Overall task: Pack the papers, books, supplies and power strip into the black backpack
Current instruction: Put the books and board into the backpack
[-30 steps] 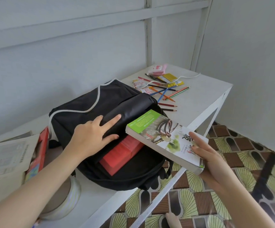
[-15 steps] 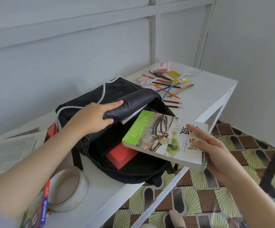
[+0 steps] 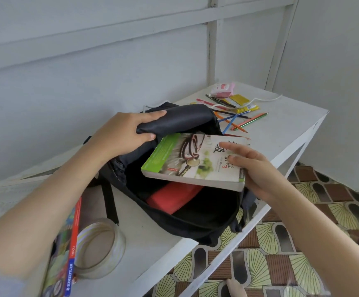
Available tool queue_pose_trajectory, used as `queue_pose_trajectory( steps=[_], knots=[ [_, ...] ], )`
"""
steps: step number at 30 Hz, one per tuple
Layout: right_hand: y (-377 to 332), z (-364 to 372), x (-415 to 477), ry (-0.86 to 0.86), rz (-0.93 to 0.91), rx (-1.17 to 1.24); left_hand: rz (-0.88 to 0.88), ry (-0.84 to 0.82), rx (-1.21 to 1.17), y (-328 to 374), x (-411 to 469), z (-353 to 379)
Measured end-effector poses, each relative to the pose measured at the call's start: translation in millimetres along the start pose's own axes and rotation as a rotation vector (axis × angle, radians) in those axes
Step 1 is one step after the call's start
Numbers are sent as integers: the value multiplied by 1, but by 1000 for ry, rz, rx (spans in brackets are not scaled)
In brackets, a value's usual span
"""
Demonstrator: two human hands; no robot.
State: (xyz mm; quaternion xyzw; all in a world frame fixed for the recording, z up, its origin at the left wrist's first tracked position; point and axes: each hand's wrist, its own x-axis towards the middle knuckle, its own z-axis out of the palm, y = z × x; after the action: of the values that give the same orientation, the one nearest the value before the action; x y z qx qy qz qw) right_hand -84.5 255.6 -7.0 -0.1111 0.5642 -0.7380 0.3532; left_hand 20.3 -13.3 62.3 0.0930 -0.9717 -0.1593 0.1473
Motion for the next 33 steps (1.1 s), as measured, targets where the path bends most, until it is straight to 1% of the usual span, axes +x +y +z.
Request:
queue_pose_trajectory(
  steps=[3,7,9,11,13,15,17,20,23,25,27,33],
  knots=[
    [2,15,20,48,31,-2,0,-14,3,1,0,-3],
    [16,39,47,174,34,55,-2,-26,-15,2,-2,-5],
    [17,49,58,168,18,72,-5,-28,-14,3,-2,-6],
    [11,53,65,31,44,-28,-23,-34,-15,4,-1,-8],
    [4,49,66,-138,101,-288,-39,-37,-29,3,-1,-9],
    [4,44,67,-195,87,-550,-45,-45,-42,3,-2,-9],
    [8,42,69,-163,43,-663,-47,-51,-49,3,-3,-9],
    [14,45,74,-103,8,-713,-54,-43,-51,3,-4,-9],
    [15,48,82,-15,-52,-822,-67,-52,-57,5,-2,-11],
    [15,52,90,-5,-71,-857,-72,-77,-41,8,-1,-13],
    [14,54,99,-5,-52,-870,-83,-96,-20,11,-1,-16],
    [13,54,121,2,-77,-931,-104,-104,-1,19,-4,-19]
  ],
)
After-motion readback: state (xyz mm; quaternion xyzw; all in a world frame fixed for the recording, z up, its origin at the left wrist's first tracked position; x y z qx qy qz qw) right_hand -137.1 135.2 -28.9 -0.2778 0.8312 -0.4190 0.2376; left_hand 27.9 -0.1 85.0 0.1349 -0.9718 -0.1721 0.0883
